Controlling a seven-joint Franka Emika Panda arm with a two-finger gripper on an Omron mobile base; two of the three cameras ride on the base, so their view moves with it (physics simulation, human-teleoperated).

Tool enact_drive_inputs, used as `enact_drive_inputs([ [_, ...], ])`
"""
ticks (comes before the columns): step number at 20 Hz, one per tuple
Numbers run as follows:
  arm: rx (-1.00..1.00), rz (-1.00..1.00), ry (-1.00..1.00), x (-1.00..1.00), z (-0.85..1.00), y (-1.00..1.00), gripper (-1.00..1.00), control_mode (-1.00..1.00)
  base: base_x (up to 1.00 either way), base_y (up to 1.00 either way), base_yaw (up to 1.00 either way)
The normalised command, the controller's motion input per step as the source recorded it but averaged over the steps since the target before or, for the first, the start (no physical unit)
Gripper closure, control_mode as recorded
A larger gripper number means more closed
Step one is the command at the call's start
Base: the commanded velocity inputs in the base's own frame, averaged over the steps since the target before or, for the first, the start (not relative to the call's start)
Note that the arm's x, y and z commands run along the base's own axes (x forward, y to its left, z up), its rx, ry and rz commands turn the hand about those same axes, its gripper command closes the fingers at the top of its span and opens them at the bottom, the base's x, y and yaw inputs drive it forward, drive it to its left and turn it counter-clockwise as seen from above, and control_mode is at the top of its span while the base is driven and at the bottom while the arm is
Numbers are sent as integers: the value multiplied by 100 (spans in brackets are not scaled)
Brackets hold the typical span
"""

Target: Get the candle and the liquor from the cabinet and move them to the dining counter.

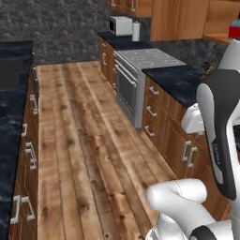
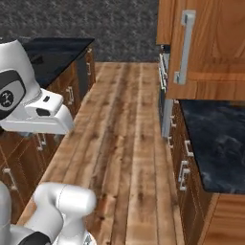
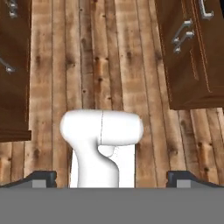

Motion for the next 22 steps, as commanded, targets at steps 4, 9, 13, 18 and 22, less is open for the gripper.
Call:
enact_drive_inputs([
  [4, 0, 0, 0, 0, 0, 0, -100, 100, 100, -60, -4],
  [9, 0, 0, 0, 0, 0, 0, -100, 100, 100, -10, -21],
  [13, 0, 0, 0, 0, 0, 0, -100, 100, 100, 3, -32],
  [18, 0, 0, 0, 0, 0, 0, -100, 100, 78, 3, -58],
  [22, 0, 0, 0, 0, 0, 0, -100, 100, 24, 0, -81],
])
